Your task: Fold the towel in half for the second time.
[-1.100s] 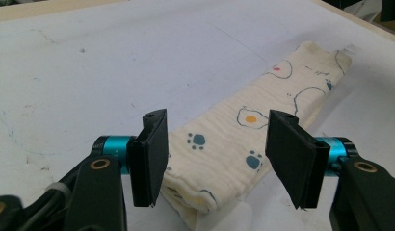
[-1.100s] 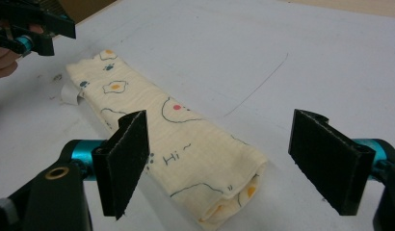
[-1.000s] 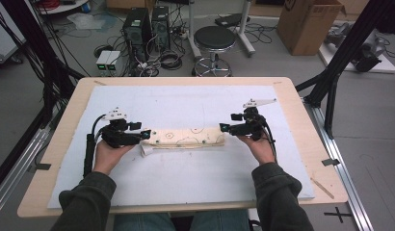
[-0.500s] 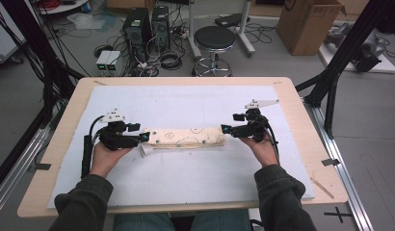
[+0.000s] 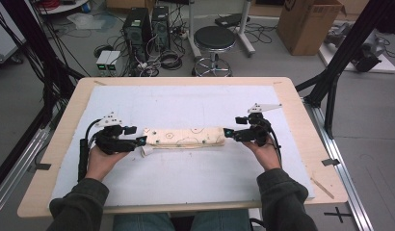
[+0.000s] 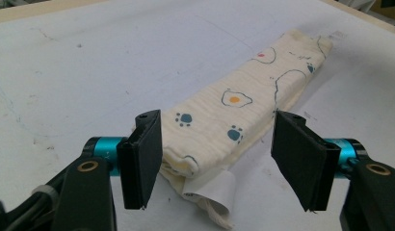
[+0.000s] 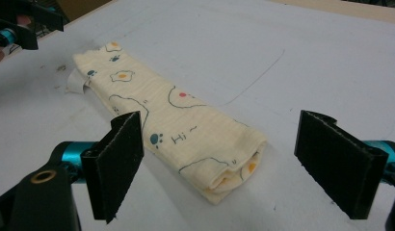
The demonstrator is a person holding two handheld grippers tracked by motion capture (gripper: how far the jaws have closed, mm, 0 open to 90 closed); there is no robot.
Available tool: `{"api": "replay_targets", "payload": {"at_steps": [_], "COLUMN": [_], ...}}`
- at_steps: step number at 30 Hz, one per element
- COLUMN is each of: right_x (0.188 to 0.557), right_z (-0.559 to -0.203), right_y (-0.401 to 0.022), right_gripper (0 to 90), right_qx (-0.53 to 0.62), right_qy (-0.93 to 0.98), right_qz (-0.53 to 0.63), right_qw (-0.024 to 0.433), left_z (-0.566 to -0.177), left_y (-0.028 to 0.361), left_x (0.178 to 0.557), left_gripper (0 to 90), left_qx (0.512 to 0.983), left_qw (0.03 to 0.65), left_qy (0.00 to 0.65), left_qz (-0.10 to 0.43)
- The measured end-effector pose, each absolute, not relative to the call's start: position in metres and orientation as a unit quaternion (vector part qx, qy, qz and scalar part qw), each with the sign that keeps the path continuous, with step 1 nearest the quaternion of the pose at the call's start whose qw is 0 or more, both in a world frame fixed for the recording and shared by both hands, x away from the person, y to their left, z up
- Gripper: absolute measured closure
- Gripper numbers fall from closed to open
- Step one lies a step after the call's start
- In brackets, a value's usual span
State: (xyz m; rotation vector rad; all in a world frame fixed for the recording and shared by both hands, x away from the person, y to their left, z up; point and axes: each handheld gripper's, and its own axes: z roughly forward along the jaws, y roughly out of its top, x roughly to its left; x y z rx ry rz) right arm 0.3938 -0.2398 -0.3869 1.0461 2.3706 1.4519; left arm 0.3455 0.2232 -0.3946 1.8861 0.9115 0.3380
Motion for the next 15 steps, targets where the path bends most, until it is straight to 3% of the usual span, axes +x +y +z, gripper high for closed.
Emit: {"api": "replay_targets", "payload": {"at_steps": [15], "right_x": [0.382], "right_z": [-0.384], "right_y": [-0.242], "right_gripper": [13.9], "right_qx": [0.343], "right_qy": [0.799], "right_qz": [0.485], "right_qw": [0.095], "left_z": [-0.398], "left_y": [0.228], "left_x": [0.328], "left_gripper": [33.2], "left_qx": [0.784], "left_qw": [0.481], "left_qy": [0.365], "left_qz": [0.143]}}
